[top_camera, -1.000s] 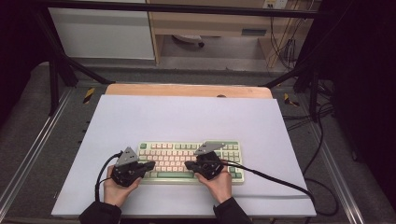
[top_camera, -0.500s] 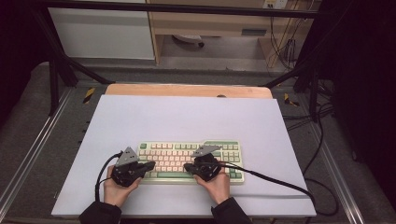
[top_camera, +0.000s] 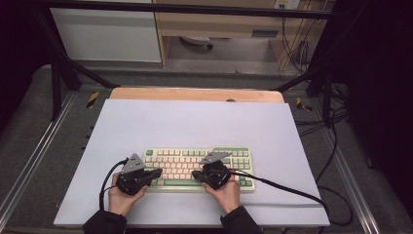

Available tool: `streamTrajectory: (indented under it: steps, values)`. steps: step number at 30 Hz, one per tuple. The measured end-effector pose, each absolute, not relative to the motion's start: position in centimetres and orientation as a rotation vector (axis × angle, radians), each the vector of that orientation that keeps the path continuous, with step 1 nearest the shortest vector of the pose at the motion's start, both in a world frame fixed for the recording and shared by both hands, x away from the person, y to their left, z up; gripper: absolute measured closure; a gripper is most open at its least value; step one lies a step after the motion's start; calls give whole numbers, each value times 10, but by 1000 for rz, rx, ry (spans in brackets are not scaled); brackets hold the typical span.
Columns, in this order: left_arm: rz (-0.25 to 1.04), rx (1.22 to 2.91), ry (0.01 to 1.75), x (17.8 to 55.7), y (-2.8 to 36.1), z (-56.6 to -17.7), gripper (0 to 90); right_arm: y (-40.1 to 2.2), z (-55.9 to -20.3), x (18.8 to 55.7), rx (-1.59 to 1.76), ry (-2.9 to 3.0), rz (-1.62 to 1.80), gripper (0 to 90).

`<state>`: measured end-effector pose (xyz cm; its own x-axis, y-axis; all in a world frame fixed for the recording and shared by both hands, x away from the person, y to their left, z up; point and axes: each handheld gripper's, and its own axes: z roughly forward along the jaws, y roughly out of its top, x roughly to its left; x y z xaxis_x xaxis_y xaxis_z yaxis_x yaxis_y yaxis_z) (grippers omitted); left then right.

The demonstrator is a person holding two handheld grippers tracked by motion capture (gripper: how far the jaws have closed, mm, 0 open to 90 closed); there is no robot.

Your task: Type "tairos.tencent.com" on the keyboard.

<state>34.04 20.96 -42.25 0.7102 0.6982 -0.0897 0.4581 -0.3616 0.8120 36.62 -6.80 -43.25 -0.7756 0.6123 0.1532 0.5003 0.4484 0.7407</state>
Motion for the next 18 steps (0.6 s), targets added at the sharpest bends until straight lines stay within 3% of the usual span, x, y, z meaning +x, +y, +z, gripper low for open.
streamTrajectory:
  steps: [10, 15, 18]
  values:
    - [345, 2004, 880, 339, 213, -418, 896, -95, -404, 366, 991, 2476, 1291, 877]
    - [342, 2000, 878, 339, 214, -417, 868, -121, -400, 366, 1044, 2453, 1298, 802]
    - [337, 2011, 876, 340, 215, -415, 779, -135, -398, 366, 1059, 2433, 1297, 712]
